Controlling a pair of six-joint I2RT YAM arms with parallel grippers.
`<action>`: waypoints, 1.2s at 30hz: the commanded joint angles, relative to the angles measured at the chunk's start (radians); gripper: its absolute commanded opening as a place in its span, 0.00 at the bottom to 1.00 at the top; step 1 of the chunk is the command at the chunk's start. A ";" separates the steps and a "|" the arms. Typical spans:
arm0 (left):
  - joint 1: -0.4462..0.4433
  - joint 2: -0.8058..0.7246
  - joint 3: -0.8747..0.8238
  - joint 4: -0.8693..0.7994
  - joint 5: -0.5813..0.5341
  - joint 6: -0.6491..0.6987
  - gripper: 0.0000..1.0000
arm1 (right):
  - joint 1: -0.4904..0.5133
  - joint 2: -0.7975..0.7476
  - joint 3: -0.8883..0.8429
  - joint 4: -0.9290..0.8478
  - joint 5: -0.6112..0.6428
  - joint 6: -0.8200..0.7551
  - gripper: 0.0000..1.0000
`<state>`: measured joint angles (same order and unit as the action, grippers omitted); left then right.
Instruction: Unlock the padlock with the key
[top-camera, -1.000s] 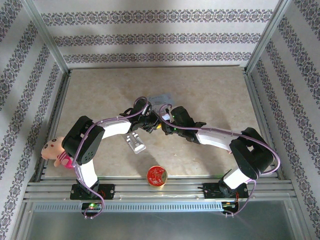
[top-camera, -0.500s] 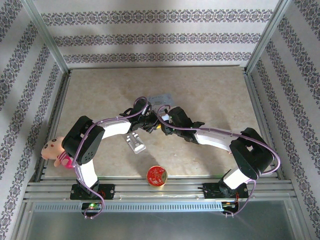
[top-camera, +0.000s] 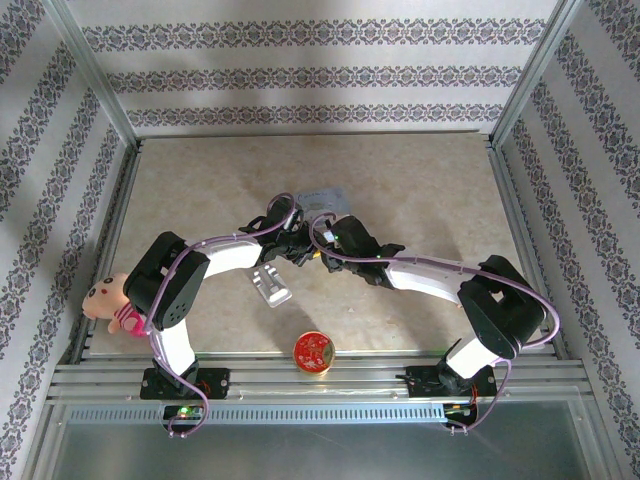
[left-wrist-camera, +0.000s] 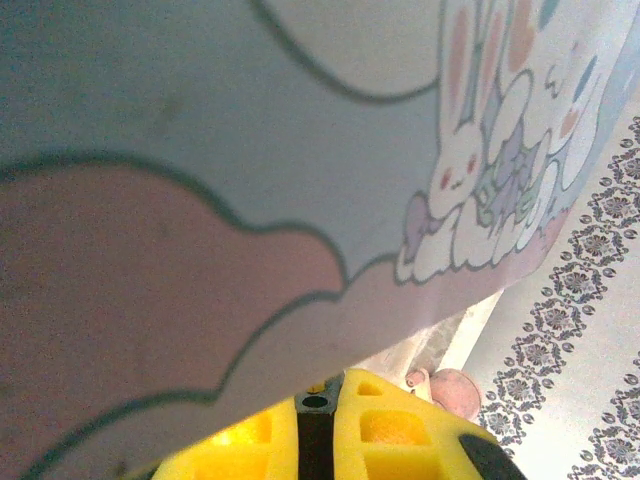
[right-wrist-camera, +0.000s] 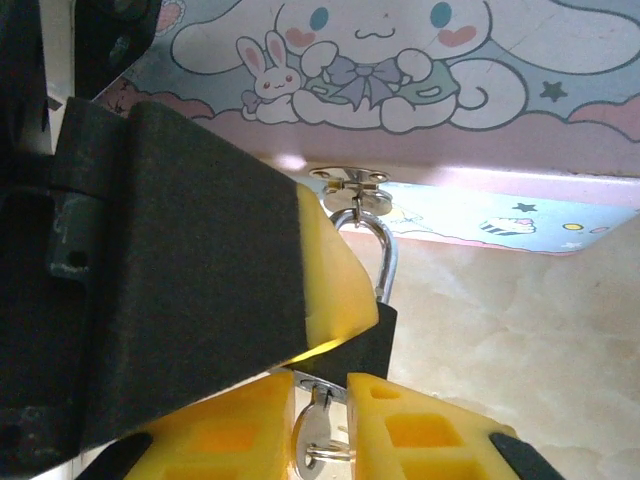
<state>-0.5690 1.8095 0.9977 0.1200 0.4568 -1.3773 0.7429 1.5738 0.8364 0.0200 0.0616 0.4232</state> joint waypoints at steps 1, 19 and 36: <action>-0.011 0.018 -0.031 -0.063 0.080 -0.048 0.05 | 0.012 0.020 0.009 -0.057 0.042 -0.014 0.20; -0.011 0.018 -0.027 -0.063 0.088 -0.045 0.05 | -0.051 0.015 -0.018 -0.007 -0.057 0.155 0.00; -0.013 0.027 -0.047 -0.008 0.103 -0.076 0.16 | -0.216 0.012 -0.200 0.320 -0.318 0.516 0.00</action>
<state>-0.5694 1.8114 0.9878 0.1509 0.4557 -1.3811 0.5770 1.5639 0.6846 0.2989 -0.2909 0.8536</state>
